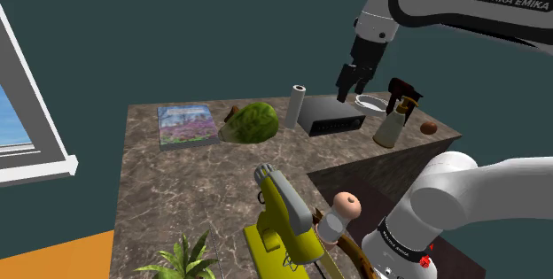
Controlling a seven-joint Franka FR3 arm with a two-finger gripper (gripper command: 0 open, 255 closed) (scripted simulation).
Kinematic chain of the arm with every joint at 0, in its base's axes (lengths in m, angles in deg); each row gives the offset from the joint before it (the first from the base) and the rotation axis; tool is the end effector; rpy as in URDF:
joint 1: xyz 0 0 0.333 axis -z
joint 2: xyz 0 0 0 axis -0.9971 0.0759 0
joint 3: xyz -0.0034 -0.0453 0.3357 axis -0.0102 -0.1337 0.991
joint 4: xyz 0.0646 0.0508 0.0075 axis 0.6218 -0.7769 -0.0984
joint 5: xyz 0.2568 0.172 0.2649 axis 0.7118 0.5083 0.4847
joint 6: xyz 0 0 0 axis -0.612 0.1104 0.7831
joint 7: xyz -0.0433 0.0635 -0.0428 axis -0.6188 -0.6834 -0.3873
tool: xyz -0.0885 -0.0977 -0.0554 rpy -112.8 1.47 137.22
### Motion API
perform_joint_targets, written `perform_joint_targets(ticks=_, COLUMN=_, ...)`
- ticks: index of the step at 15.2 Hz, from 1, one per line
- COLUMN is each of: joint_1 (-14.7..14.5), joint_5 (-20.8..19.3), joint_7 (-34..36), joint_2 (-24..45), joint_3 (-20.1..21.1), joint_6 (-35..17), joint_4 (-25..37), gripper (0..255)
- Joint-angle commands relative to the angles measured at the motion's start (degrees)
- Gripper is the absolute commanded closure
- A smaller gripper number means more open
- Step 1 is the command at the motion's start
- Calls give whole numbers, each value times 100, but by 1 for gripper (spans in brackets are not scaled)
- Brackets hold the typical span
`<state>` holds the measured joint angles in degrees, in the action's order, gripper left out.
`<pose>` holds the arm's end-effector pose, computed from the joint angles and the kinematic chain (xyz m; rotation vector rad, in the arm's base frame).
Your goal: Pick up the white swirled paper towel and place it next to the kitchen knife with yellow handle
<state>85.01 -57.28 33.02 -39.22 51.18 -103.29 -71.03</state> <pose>0.2960 0.0283 0.5627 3.0881 0.0156 0.0134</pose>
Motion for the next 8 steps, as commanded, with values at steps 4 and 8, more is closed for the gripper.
perform_joint_targets(ticks=4, joint_1=125, joint_5=-98, joint_7=-46, joint_2=416, joint_3=-136, joint_6=-579, joint_4=-40, gripper=0)
perform_joint_targets(ticks=8, joint_1=277, joint_5=-204, joint_7=-99, joint_2=1042, joint_3=-318, joint_6=-1318, joint_4=14, gripper=0)
